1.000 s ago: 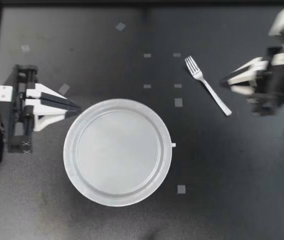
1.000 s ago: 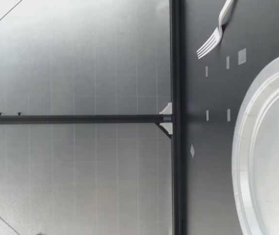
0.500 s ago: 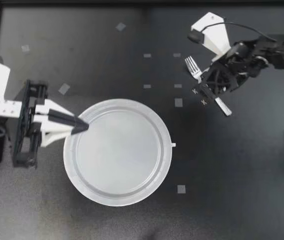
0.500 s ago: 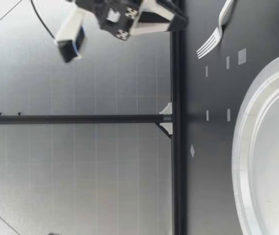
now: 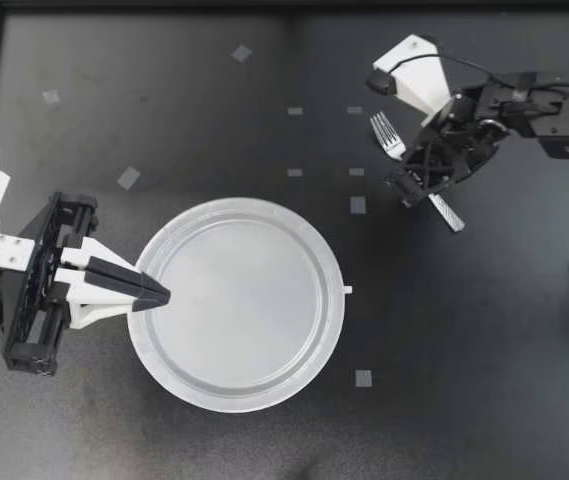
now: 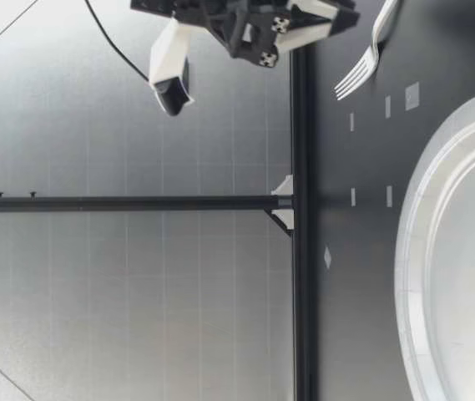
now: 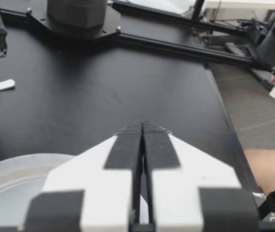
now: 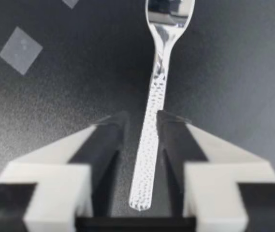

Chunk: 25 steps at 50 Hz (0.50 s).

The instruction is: Pick up the fork and place it on the plate.

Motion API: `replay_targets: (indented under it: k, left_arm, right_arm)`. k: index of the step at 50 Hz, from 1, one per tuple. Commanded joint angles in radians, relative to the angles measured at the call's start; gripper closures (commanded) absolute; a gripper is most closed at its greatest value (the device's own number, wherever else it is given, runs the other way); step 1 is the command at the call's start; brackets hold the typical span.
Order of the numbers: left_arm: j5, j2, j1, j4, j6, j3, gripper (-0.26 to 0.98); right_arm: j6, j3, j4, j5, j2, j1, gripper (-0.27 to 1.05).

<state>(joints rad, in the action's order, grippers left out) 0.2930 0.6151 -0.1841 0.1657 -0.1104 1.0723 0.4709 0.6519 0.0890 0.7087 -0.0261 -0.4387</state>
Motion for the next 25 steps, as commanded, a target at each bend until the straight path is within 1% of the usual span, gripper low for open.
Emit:
replay_targets:
  k: [1, 8, 15, 25]
  left_arm:
    - [0.018, 0.003, -0.006, 0.000, 0.000, -0.006, 0.75]
    - [0.035, 0.003, -0.021, -0.002, 0.000, 0.003, 0.75]
    - [0.038, 0.003, -0.037, -0.002, -0.002, 0.006, 0.75]
    - [0.041, 0.002, -0.071, -0.002, 0.000, 0.005, 0.75]
  right_arm:
    - [0.003, -0.037, -0.002, -0.008, -0.018, -0.009, 0.33]
    - [0.005, -0.043, 0.000, -0.008, -0.040, -0.011, 0.31]
    - [0.015, -0.044, 0.000, -0.008, -0.052, -0.032, 0.31]
    - [0.031, -0.044, 0.005, -0.020, -0.058, -0.048, 0.31]
